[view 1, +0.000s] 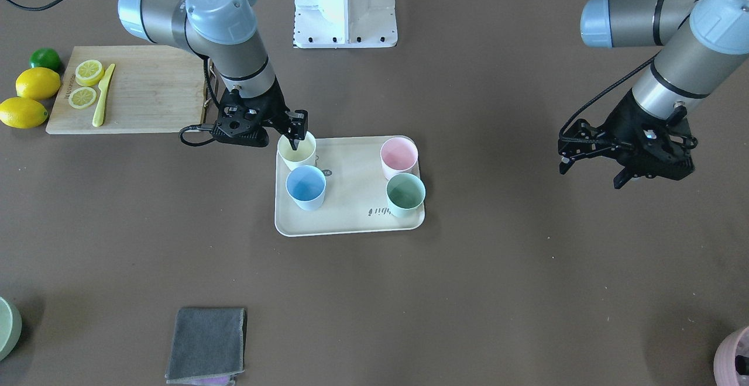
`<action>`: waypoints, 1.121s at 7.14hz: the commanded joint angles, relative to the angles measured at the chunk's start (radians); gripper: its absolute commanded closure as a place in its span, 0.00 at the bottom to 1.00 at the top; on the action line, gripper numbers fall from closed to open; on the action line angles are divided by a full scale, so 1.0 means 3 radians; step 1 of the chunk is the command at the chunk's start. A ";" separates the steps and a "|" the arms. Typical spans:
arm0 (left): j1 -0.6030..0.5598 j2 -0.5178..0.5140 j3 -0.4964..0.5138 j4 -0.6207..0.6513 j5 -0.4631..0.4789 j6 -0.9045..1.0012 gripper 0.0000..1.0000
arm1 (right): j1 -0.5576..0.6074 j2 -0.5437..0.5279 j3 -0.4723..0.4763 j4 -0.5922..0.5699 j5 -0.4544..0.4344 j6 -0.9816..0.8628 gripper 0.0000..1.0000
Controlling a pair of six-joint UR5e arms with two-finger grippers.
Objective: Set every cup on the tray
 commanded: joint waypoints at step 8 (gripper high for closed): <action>-0.1568 0.1410 0.0076 0.0635 -0.0559 0.1997 0.02 | 0.2245 -0.1353 0.0241 -0.0790 0.0835 -0.4163 0.00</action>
